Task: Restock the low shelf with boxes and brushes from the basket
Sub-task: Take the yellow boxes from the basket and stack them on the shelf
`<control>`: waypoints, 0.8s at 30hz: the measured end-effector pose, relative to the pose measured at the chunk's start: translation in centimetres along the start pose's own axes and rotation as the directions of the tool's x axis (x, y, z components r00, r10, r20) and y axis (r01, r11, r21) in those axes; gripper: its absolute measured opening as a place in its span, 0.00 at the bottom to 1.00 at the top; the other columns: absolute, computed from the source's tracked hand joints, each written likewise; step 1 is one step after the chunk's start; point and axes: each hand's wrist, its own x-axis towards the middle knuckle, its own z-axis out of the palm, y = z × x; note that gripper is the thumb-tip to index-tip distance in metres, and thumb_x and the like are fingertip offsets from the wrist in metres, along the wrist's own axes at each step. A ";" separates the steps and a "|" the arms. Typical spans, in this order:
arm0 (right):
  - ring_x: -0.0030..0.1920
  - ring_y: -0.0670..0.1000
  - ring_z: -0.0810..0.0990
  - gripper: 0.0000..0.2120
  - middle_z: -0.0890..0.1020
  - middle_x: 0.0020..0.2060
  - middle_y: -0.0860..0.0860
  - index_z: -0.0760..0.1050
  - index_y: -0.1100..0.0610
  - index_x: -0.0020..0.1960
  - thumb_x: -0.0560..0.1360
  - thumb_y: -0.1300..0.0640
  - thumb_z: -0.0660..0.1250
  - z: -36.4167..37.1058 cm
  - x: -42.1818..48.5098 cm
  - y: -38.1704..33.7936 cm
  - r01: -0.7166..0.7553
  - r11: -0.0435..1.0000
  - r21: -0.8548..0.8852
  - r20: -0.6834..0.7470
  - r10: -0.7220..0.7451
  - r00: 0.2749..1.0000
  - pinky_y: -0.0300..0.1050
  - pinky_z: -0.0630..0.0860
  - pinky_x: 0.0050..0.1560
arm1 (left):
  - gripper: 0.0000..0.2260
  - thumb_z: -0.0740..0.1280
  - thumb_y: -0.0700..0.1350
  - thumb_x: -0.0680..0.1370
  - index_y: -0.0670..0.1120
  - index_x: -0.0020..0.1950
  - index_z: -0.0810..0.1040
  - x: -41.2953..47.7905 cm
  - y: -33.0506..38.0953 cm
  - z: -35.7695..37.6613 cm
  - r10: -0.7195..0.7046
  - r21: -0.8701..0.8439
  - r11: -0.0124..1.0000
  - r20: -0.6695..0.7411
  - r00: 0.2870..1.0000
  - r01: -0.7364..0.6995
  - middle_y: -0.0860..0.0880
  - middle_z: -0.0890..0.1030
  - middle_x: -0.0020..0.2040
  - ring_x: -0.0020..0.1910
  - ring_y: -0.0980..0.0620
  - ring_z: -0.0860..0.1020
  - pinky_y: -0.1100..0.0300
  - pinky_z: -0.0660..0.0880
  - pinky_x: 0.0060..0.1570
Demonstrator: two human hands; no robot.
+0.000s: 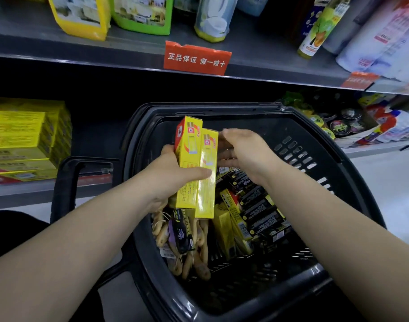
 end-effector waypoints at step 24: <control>0.74 0.59 0.52 0.34 0.56 0.75 0.55 0.53 0.53 0.76 0.75 0.56 0.66 2.3 3.3 15.6 0.462 -0.242 -0.853 0.361 0.363 0.859 0.56 0.42 0.73 | 0.25 0.74 0.44 0.70 0.53 0.58 0.61 0.9 -0.3 -0.4 -0.023 0.018 1.000 0.068 0.997 0.022 0.51 0.80 0.49 0.43 0.57 0.80 0.67 0.76 0.28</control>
